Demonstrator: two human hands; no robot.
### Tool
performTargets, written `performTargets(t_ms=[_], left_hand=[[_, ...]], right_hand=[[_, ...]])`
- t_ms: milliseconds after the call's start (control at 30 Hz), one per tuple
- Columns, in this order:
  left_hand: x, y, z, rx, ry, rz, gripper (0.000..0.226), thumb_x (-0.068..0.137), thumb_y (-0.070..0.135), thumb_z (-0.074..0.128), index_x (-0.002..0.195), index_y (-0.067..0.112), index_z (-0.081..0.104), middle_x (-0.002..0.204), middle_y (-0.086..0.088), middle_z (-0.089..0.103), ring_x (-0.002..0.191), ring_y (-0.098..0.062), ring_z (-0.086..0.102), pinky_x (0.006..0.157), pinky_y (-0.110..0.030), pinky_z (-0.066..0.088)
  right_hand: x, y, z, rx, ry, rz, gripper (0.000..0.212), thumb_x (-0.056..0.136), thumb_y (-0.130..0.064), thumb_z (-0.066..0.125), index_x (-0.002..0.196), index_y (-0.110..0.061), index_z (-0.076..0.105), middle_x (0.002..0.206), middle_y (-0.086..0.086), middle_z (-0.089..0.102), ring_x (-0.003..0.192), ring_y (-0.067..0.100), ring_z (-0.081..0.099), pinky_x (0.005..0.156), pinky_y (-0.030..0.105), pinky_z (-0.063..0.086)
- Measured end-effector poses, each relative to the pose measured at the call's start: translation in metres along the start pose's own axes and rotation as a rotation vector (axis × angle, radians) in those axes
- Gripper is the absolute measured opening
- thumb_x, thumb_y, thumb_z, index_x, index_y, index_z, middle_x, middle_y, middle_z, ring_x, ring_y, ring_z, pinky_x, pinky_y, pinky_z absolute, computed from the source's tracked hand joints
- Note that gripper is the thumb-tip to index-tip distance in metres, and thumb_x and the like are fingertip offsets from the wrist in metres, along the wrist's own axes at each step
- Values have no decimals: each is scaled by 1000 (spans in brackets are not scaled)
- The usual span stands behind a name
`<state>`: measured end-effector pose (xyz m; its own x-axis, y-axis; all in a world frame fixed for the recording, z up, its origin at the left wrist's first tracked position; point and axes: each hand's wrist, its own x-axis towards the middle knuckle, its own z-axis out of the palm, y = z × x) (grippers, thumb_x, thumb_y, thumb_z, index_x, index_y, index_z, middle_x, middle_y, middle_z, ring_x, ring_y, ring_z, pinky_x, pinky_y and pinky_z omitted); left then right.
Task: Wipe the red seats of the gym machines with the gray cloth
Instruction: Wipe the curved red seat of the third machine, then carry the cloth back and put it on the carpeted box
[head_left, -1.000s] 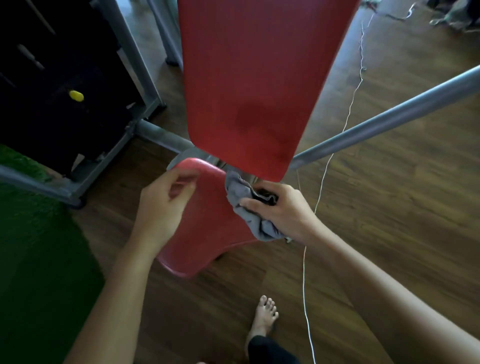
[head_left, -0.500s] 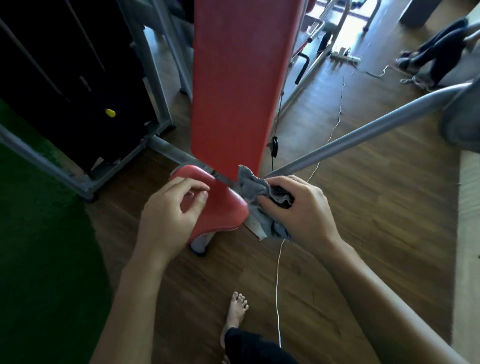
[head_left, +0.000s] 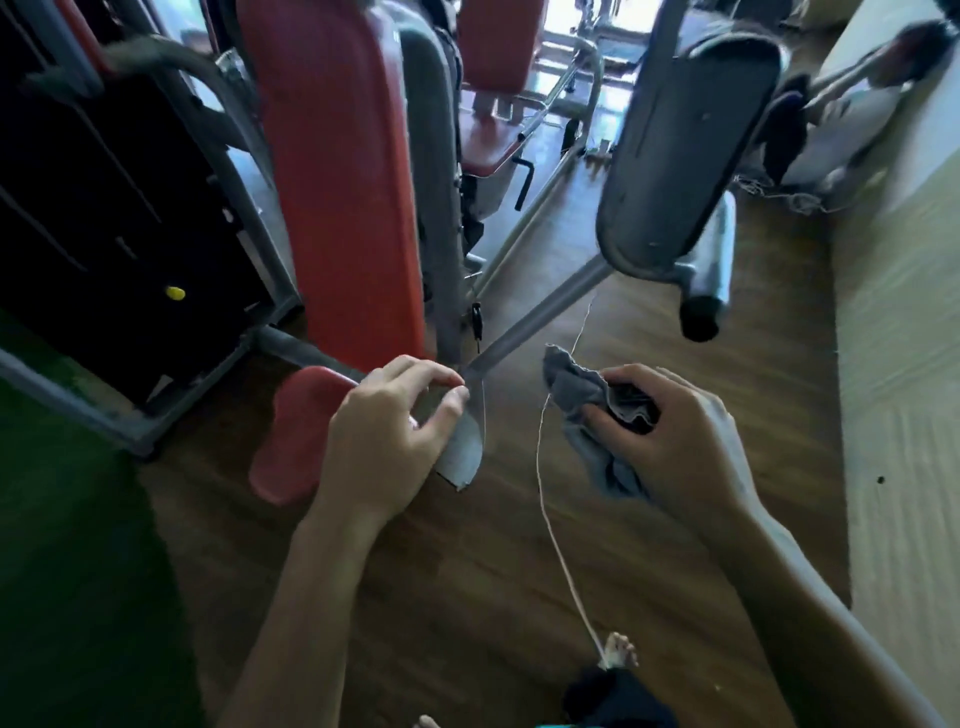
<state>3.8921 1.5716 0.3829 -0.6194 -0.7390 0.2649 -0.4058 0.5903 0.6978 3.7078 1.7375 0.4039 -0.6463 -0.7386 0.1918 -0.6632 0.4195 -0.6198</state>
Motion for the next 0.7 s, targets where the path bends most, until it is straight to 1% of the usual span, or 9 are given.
performTargets(t_ms=[67,167,233,333,467,567,700], left_hand=[[7,29,25,-4,-8,25,19,92,43,56,94,32,72,97,20,68,93,-4,64,84,-38,54],[24,85,75,-45,-43,70,23,90,47,53,93,32,71,94,19,68,88,-5,65,79,-40,55],[39,131,120,-72,-75,113,24,90,47,53,95,31,71,93,17,68,88,-6,65,79,-38,55],[64,203,196,-99,-95,146,17,91,41,59,93,30,71,91,15,67,86,-5,66,78,-34,53],[100,285,283,-96,-152,177,26,88,49,53,92,30,71,91,15,67,85,-2,66,79,-36,54],[131,323,331,-86,-161,163,27,87,53,52,91,32,70,89,17,67,83,-2,66,79,-38,55],[181,346,383,-32,-162,153,26,85,53,54,90,32,69,88,18,67,80,-2,66,79,-37,56]], right_hand=[[0,31,-30,8,31,23,31,76,-56,68,103,-41,69,93,-18,68,84,6,64,73,36,53],[8,89,-82,8,74,68,28,76,-54,71,100,-40,69,92,-18,68,84,6,65,74,37,53],[19,136,-123,6,105,85,27,77,-53,72,99,-39,68,92,-17,69,85,6,66,75,38,54],[43,209,-185,-1,148,92,27,77,-53,73,98,-36,68,89,-14,70,85,8,67,74,38,54],[72,290,-253,-41,149,120,29,76,-55,72,99,-37,67,89,-13,70,85,8,67,74,38,55],[97,336,-289,-65,155,137,31,75,-58,70,99,-39,65,91,-14,69,86,10,67,74,37,55],[141,389,-314,-91,117,157,29,75,-55,70,98,-38,65,94,-13,67,89,15,66,74,36,54]])
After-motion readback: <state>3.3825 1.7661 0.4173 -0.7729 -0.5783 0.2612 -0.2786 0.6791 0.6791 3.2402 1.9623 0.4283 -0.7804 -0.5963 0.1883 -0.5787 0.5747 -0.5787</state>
